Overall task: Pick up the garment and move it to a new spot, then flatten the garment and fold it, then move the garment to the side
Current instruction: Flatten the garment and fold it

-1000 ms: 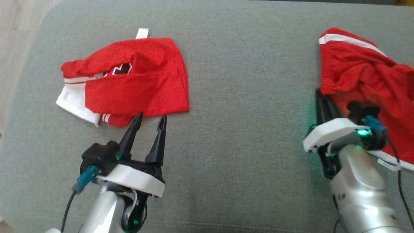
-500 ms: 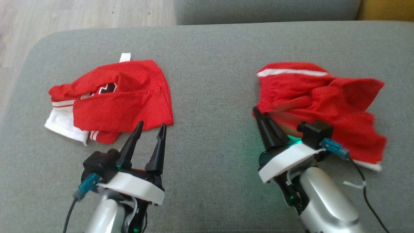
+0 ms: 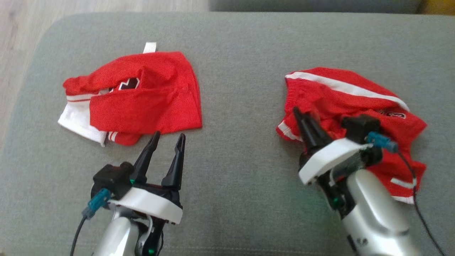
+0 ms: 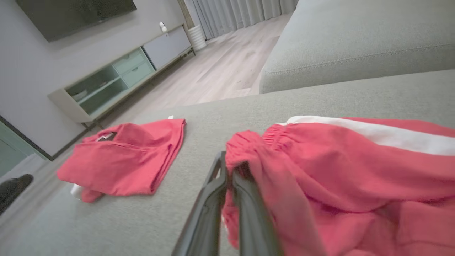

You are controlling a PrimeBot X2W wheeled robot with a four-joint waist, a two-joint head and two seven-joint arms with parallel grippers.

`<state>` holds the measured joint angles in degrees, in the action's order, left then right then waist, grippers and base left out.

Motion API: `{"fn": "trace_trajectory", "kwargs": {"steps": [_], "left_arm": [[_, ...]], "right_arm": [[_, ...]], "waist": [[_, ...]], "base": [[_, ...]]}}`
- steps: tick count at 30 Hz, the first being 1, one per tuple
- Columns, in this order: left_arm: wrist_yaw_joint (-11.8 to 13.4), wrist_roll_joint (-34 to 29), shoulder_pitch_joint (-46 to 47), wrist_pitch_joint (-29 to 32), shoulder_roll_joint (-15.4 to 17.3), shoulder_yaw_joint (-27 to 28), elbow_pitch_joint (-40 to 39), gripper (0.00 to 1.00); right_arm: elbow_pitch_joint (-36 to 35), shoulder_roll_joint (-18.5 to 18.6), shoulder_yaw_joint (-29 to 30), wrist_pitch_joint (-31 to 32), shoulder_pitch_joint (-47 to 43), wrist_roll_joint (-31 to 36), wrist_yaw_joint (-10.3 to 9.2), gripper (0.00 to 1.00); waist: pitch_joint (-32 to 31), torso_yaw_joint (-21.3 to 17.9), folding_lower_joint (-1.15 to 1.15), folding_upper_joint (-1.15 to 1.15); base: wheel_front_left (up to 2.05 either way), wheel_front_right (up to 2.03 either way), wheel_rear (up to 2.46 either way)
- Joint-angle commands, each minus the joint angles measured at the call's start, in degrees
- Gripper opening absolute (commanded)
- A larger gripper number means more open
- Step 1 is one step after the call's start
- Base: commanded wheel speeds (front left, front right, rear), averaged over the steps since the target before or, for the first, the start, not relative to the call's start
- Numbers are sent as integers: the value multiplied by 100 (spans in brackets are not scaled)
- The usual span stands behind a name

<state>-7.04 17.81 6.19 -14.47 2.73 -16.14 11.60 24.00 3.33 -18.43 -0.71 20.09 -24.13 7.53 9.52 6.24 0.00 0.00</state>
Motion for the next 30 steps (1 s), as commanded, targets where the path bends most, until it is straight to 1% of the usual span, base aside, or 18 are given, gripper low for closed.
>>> {"fn": "trace_trajectory", "kwargs": {"steps": [1,5,7,12,13,14,16,22,26,30], "left_arm": [[3,18,255,-52,15,143,-203,100],[-1,32,334,-52,15,106,-190,100],[-3,38,374,-52,15,72,-185,100],[-4,52,432,-52,15,38,-152,100],[-4,49,433,-52,15,44,-145,100],[-3,43,431,-52,15,54,-138,100],[3,28,419,-52,15,84,-126,100],[5,-9,388,-52,15,167,-115,100],[3,-26,337,-52,15,272,-147,100],[-3,-27,270,-52,15,380,-225,100]], "right_arm": [[-53,-30,20,4,369,72,-4,0],[569,-33,302,13,680,322,-4,0],[865,-30,346,-18,822,471,-4,0],[1507,-35,367,-114,1046,521,-4,0],[1610,-35,368,-168,1083,546,-4,28],[1711,-36,383,-228,1111,565,-4,100],[1875,-38,346,-318,1152,577,-4,100],[1981,-42,160,-596,1158,533,-4,100],[1778,-44,65,-782,996,399,-4,100],[1384,-34,84,-914,691,293,-4,100]], "waist": [[111,85,0,0],[228,157,0,0],[273,191,0,0],[311,215,0,0],[308,207,0,0],[301,192,0,0],[277,146,0,0],[147,-39,0,0],[-22,-263,0,0],[-200,-534,0,0]], "base": [[0,0,0],[0,0,0],[0,0,0],[0,0,0],[0,0,0],[0,0,0],[0,0,0],[0,0,0],[0,0,0],[0,0,0]]}}
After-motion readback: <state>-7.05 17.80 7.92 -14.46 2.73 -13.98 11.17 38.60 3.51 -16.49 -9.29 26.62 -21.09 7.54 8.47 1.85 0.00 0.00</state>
